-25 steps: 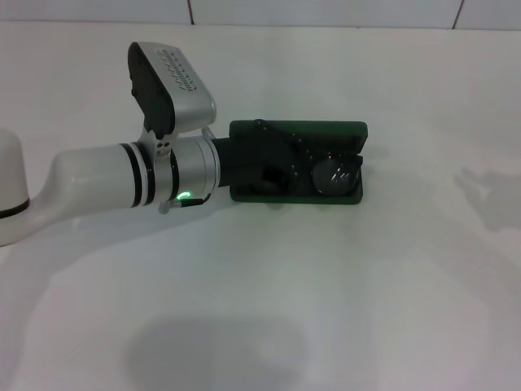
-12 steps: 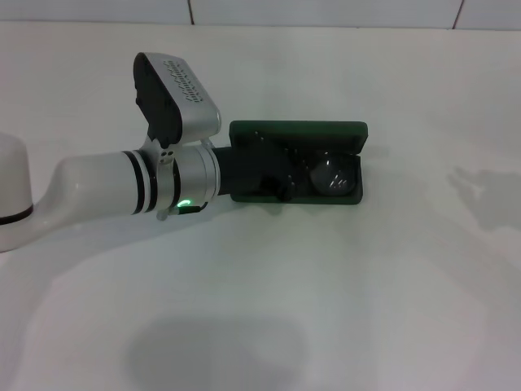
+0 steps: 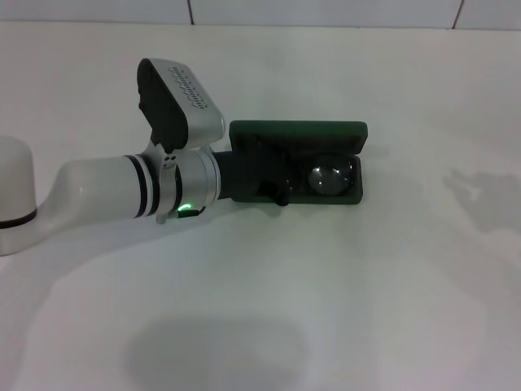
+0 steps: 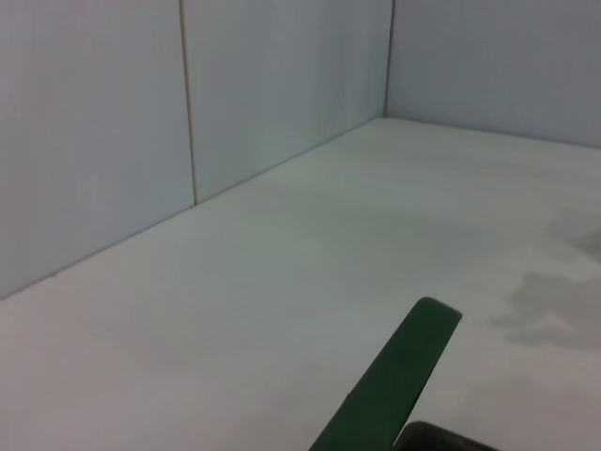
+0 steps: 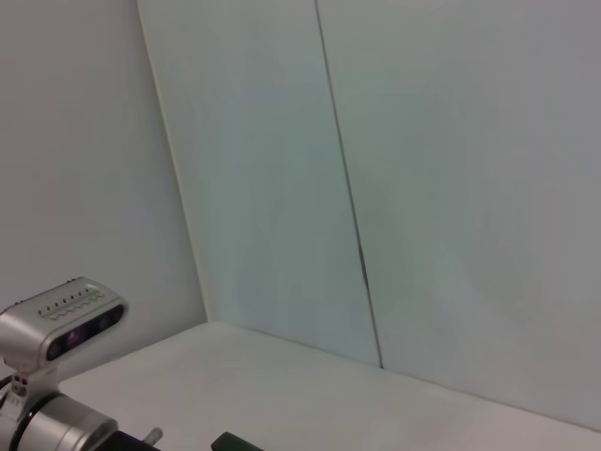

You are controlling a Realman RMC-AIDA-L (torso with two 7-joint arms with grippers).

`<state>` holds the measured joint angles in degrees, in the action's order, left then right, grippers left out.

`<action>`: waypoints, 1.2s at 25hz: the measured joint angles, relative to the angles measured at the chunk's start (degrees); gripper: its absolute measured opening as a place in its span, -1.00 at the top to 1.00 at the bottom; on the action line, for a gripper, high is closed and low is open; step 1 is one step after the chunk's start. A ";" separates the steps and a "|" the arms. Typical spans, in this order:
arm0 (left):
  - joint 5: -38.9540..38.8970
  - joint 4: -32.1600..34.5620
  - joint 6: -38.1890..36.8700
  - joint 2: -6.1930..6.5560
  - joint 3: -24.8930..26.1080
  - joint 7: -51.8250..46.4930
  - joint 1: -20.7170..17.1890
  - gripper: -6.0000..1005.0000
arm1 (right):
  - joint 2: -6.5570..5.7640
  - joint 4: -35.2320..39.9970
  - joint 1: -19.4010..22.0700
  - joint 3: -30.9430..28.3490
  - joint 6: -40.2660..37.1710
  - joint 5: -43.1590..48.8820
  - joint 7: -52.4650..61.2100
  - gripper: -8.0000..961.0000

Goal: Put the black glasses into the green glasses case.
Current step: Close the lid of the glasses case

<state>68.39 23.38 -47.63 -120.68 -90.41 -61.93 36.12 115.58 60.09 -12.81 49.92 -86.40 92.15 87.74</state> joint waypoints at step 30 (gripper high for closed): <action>12.70 10.13 -16.47 6.63 11.72 -18.41 6.50 0.77 | -0.43 -6.95 -1.42 -2.63 -7.04 0.46 -3.81 0.63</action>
<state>81.09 33.51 -64.10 -114.05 -78.68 -80.35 42.62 115.15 53.14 -14.23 47.29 -93.44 92.61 83.93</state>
